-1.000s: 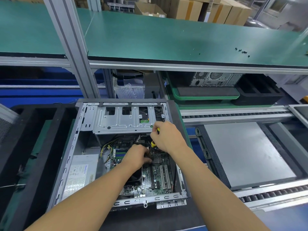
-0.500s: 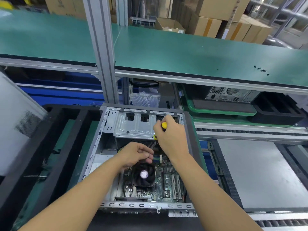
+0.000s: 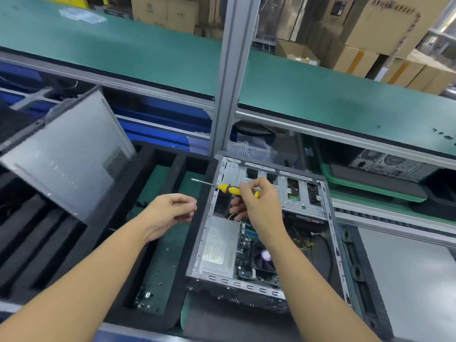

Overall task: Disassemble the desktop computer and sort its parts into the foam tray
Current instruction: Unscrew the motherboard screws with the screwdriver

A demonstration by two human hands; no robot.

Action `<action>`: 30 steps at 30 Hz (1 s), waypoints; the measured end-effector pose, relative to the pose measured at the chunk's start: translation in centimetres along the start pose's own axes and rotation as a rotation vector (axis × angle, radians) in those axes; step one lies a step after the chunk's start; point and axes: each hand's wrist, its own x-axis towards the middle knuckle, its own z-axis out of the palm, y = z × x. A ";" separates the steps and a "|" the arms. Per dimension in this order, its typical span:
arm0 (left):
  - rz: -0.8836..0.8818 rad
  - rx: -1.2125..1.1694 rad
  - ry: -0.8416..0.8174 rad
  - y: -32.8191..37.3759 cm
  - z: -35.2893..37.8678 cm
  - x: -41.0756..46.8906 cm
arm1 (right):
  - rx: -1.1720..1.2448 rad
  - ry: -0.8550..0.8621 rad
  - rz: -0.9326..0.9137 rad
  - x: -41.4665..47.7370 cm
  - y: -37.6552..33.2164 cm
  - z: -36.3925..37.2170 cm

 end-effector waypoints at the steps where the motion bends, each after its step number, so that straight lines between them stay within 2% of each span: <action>1: -0.007 0.010 0.034 -0.5 -1.2 -0.3 | -0.012 -0.062 0.031 -0.2 0.5 1.4; 5: -0.098 0.056 0.083 -2.8 -5.1 -1.1 | -0.239 -0.194 0.068 -1.4 2.8 6.2; 12: -0.256 0.245 0.040 -7.4 -7.7 -2.6 | -0.693 -0.266 -0.110 -3.9 4.6 10.0; 18: -0.343 0.435 -0.013 -10.3 -8.8 -4.9 | -0.902 -0.202 -0.163 -5.5 5.4 12.0; 23: -0.373 0.437 -0.005 -12.0 -8.8 -4.8 | -0.924 -0.180 -0.155 -6.3 5.9 11.6; 27: -0.418 0.209 -0.019 -10.7 -8.4 -3.9 | -0.864 -0.173 -0.130 -6.8 6.0 11.0; 30: -0.370 0.065 -0.028 -9.5 -8.0 -3.2 | -0.723 -0.140 -0.104 -7.2 6.1 10.7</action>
